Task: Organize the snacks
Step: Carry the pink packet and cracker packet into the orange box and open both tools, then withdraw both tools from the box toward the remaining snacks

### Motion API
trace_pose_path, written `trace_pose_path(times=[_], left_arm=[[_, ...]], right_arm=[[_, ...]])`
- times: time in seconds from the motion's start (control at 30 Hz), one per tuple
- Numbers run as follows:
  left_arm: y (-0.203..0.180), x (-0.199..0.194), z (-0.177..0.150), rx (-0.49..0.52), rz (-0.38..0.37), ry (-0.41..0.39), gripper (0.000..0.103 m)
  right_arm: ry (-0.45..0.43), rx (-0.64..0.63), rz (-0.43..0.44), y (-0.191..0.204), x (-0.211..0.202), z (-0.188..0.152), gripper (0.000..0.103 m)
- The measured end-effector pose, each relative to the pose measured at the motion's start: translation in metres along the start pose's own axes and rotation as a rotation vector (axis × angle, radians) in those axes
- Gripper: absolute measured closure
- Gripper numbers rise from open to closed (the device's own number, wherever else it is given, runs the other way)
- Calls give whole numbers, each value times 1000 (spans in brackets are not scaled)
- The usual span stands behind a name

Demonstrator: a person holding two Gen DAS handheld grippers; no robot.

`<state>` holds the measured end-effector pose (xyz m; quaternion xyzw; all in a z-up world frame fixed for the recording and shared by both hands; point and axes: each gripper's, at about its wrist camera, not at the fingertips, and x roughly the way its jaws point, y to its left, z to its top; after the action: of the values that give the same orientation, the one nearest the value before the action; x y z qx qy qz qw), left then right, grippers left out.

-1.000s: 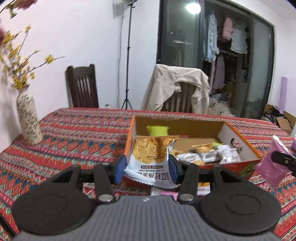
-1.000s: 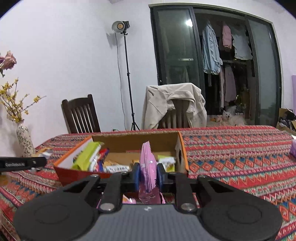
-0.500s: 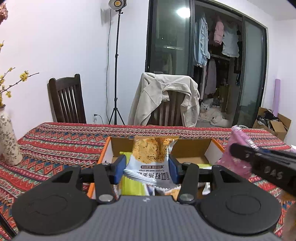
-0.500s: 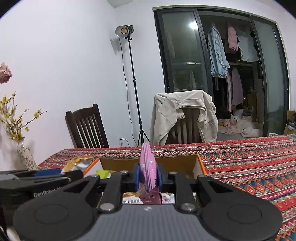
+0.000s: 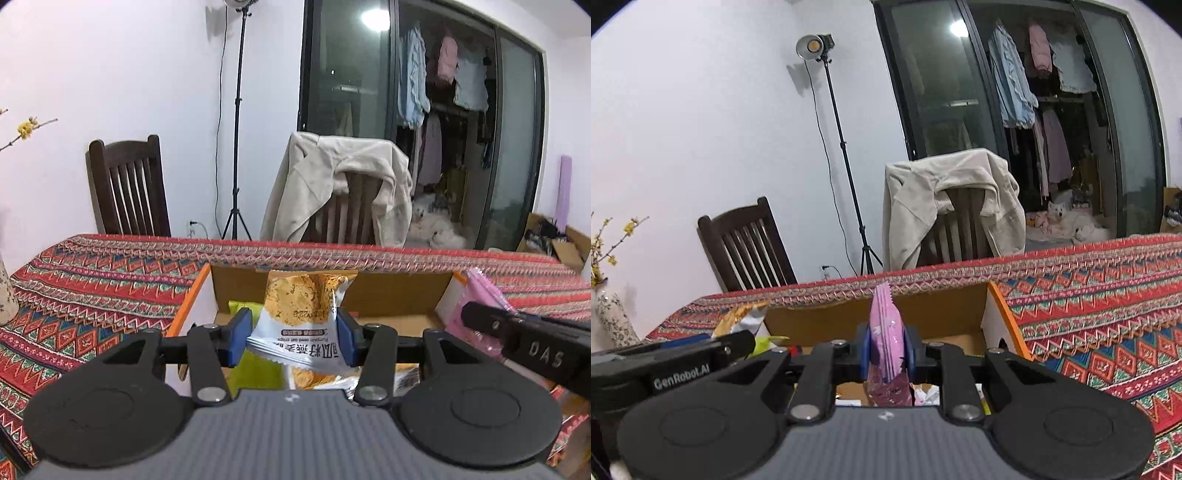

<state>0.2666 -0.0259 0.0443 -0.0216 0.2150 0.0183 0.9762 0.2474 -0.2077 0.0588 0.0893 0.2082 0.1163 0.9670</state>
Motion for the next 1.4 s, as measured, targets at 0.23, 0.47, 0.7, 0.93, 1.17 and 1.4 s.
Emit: trace_pose_path(times=[0.23,0.47,0.7,0.93,1.17,1.4], left_arm=[[11,1,-2,-42,18,-5,25],[20,-8,0,-98,64,-63,0],[20,-10,1,-101,62,-68,0],[19,-21,6,-104,36,-72,0],[22,-43,12,-110,42,-74,0],[34,-66,7,-126,51,-64,0]], right_arm=[[46,3,-8,-8,15,-6,74],[22,61,-10,-21,6,-5,0],[15,61,-17,-21,1,-7,0],[-3,45,-15,-15,-9,-2,0],[-27,6,-24,-7,-34,0,0],[-25,-14,-31,-2,-59,-4,0]])
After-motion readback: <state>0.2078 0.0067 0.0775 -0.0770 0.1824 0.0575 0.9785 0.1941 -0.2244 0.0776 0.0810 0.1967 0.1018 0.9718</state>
